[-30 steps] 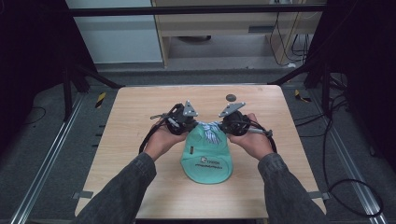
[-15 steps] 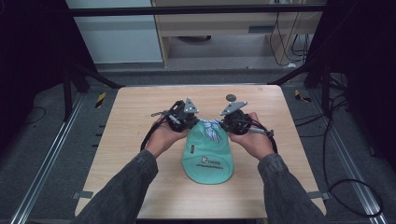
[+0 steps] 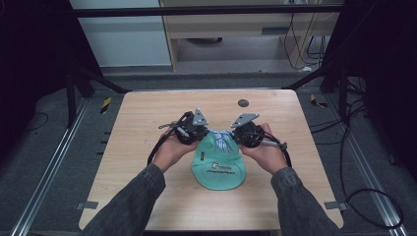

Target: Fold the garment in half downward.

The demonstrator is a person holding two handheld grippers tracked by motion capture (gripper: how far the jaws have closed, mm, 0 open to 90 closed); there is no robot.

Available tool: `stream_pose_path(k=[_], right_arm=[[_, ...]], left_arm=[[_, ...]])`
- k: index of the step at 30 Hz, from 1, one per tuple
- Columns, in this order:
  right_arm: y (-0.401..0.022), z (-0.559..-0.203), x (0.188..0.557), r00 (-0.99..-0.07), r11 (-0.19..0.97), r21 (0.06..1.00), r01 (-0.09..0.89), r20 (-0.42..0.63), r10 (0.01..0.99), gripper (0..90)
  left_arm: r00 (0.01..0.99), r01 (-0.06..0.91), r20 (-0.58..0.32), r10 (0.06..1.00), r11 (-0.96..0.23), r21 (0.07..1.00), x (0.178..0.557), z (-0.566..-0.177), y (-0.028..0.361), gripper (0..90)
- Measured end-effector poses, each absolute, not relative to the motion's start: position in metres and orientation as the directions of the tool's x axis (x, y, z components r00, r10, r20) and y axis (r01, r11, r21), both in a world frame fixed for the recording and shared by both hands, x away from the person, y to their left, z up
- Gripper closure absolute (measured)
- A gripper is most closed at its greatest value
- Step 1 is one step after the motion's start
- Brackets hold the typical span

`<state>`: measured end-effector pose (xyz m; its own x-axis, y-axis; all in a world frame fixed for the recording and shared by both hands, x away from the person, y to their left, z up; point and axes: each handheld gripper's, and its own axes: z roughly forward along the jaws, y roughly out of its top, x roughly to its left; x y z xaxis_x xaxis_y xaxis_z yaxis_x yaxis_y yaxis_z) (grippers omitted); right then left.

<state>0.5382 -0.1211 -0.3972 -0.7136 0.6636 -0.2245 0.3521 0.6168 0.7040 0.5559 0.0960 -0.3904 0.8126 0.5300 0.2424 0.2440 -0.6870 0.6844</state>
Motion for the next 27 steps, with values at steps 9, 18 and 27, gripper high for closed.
stream_pose_path(k=[9, 18, 27], right_arm=[[-0.127, -0.404, 0.527, -0.714, 0.615, 0.707, 0.349, -0.225, 0.664, 82.3], [-0.127, -0.409, 0.516, -0.727, 0.624, 0.703, 0.341, -0.223, 0.649, 82.2], [-0.129, -0.41, 0.509, -0.734, 0.627, 0.702, 0.339, -0.219, 0.643, 82.2]], left_arm=[[0.822, 0.233, 0.238, 0.517, -0.687, 0.688, 0.542, -0.397, 0.094, 82.2], [0.829, 0.24, 0.219, 0.515, -0.681, 0.692, 0.534, -0.403, 0.097, 82.4], [0.83, 0.241, 0.211, 0.516, -0.674, 0.699, 0.531, -0.405, 0.097, 82.4]])
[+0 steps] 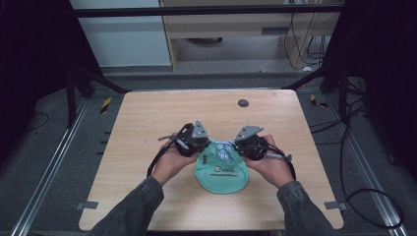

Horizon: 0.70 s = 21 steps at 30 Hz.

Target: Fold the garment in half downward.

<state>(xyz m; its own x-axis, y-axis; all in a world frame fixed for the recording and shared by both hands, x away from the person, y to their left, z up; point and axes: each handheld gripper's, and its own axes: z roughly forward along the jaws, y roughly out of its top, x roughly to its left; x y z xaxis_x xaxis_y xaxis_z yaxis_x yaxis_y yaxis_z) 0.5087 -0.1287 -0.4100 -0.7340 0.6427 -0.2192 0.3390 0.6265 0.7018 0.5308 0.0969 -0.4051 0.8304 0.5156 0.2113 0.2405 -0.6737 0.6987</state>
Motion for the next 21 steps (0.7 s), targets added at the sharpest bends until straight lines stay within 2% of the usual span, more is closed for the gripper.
stream_pose_path(k=[21], right_arm=[[-0.127, -0.423, 0.489, -0.757, 0.638, 0.694, 0.334, -0.205, 0.62, 82.2]], left_arm=[[0.837, 0.26, 0.167, 0.521, -0.647, 0.716, 0.511, -0.425, 0.104, 79.5]])
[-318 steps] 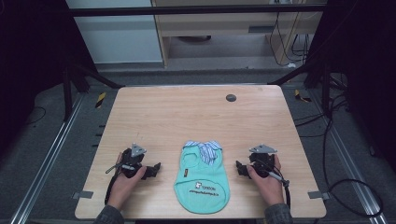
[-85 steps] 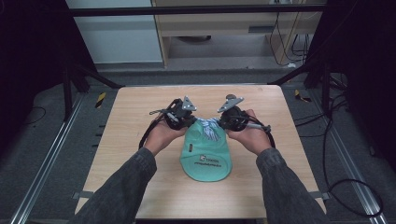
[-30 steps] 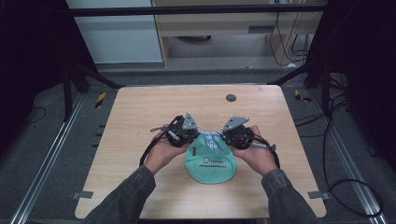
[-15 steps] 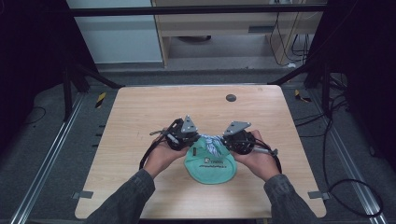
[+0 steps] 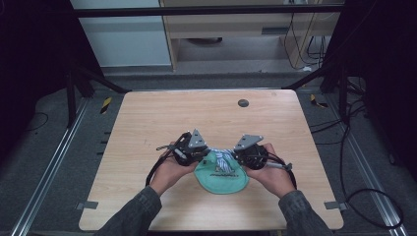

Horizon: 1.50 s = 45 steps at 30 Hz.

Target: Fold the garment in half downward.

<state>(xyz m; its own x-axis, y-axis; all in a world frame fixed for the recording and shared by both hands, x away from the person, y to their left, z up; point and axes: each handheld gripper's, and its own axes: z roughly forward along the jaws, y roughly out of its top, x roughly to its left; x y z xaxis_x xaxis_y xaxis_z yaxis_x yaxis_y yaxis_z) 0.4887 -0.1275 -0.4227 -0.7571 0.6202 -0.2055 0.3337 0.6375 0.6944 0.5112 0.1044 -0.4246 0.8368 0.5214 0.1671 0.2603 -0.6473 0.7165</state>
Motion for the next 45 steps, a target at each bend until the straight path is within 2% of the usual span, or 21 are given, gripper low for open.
stream_pose_path(k=[6, 15, 16, 21, 45], right_arm=[[-0.127, -0.425, 0.486, -0.761, 0.638, 0.694, 0.333, -0.202, 0.617, 82.3], [-0.128, -0.425, 0.484, -0.765, 0.641, 0.693, 0.33, -0.201, 0.611, 82.3], [-0.128, -0.424, 0.483, -0.765, 0.642, 0.694, 0.327, -0.204, 0.61, 82.3], [-0.127, -0.424, 0.482, -0.768, 0.639, 0.697, 0.325, -0.201, 0.609, 82.1], [-0.128, -0.44, 0.46, -0.792, 0.649, 0.685, 0.331, -0.173, 0.586, 81.3]], left_arm=[[0.837, 0.264, 0.161, 0.523, -0.643, 0.719, 0.508, -0.426, 0.106, 75.6], [0.814, 0.287, 0.159, 0.559, -0.624, 0.726, 0.503, -0.429, 0.11, 49.2], [0.817, 0.297, 0.145, 0.559, -0.622, 0.724, 0.503, -0.431, 0.111, 48.3], [0.823, 0.309, 0.124, 0.554, -0.621, 0.721, 0.502, -0.434, 0.113, 47.2], [0.849, 0.334, 0.065, 0.525, -0.627, 0.704, 0.487, -0.454, 0.12, 54.8]])
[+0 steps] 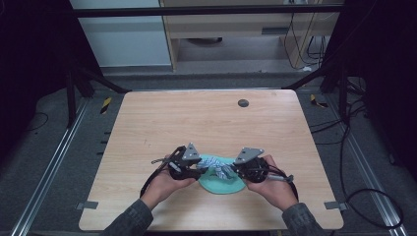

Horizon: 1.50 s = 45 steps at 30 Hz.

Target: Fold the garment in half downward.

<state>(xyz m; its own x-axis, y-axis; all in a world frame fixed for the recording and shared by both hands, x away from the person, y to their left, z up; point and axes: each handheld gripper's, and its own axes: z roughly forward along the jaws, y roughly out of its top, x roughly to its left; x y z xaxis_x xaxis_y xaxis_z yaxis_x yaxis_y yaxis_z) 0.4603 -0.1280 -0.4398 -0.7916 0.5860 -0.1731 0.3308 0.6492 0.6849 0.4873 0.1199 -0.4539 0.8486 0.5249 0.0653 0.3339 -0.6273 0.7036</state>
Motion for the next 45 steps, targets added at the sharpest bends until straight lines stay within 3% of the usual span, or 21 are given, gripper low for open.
stream_pose_path(k=[6, 13, 17, 41, 45], right_arm=[[-0.128, -0.444, 0.458, -0.792, 0.646, 0.685, 0.339, -0.164, 0.589, 77.4], [-0.127, -0.451, 0.456, -0.796, 0.644, 0.676, 0.358, -0.139, 0.589, 62.2], [-0.124, -0.453, 0.454, -0.802, 0.644, 0.671, 0.367, -0.122, 0.584, 58.5], [-0.125, -0.459, 0.441, -0.81, 0.635, 0.676, 0.373, -0.096, 0.578, 57.8], [-0.124, -0.459, 0.441, -0.809, 0.632, 0.68, 0.372, -0.096, 0.579, 57.7]], left_arm=[[0.85, 0.334, 0.062, 0.522, -0.627, 0.704, 0.485, -0.457, 0.122, 57.2], [0.854, 0.332, 0.056, 0.517, -0.626, 0.706, 0.481, -0.46, 0.124, 58.9], [0.855, 0.329, 0.057, 0.516, -0.623, 0.71, 0.478, -0.46, 0.127, 59.2], [0.87, 0.319, 0.036, 0.492, -0.616, 0.721, 0.462, -0.462, 0.136, 48.1], [0.865, 0.33, 0.021, 0.501, -0.599, 0.73, 0.462, -0.465, 0.14, 53.9]])
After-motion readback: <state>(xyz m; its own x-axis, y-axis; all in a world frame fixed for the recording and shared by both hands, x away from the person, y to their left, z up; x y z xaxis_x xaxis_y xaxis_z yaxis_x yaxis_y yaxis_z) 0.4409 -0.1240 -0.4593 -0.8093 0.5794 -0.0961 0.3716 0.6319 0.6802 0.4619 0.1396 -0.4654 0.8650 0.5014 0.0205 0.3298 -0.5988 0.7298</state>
